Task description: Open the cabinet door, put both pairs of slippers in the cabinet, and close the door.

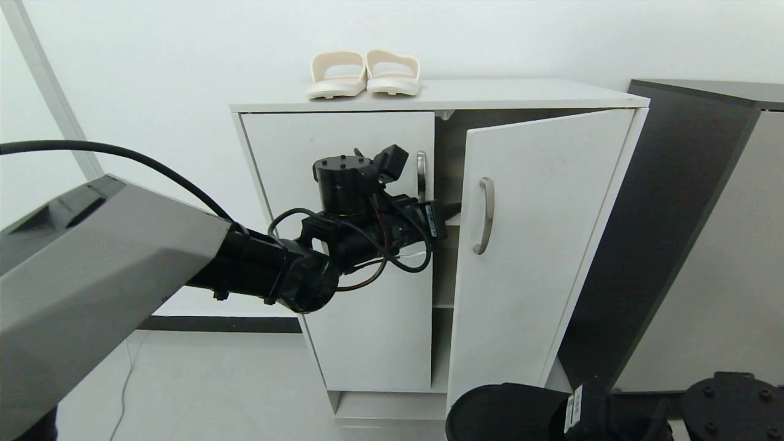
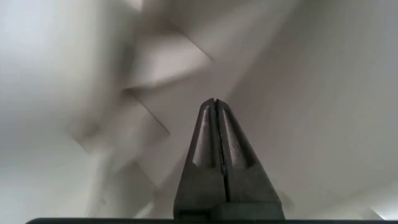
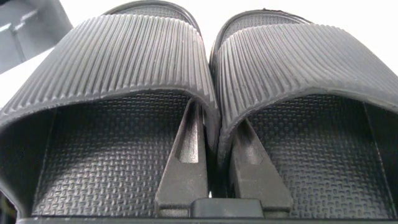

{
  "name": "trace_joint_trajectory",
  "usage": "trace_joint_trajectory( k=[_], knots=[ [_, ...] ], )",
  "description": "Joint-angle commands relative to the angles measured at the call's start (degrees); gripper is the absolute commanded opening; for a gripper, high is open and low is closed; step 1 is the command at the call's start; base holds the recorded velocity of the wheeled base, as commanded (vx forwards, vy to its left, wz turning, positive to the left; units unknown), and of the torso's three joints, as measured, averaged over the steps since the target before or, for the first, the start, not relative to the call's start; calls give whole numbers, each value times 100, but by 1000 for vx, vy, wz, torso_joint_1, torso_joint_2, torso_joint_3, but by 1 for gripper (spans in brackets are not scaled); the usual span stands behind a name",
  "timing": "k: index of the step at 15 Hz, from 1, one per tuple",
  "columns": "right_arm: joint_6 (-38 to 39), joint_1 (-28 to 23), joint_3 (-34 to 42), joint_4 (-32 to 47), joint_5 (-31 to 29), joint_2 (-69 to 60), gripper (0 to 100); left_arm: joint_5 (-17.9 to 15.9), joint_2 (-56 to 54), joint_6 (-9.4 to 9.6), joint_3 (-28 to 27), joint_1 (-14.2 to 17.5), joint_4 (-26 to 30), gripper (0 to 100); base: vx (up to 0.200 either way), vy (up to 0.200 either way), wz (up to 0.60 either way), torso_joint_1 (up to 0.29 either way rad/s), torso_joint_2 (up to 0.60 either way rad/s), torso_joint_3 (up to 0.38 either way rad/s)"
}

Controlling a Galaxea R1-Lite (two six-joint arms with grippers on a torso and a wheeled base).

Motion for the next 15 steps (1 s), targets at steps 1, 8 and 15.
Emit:
trace_joint_trajectory(
  k=[1,8,15],
  knots=[
    [-4,36,44,-4,2,9,0,-4,-45,-1,58,-182,-115,0,-200,0,0,-2,2,2],
    [-13,106,106,-4,11,-9,0,-48,-194,8,400,-1087,-721,0,-114,0,0,1,1,2],
    [48,-799,-395,-426,-209,439,0,75,-643,34,638,-278,-589,0,0,0,0,0,0,0]
  ],
)
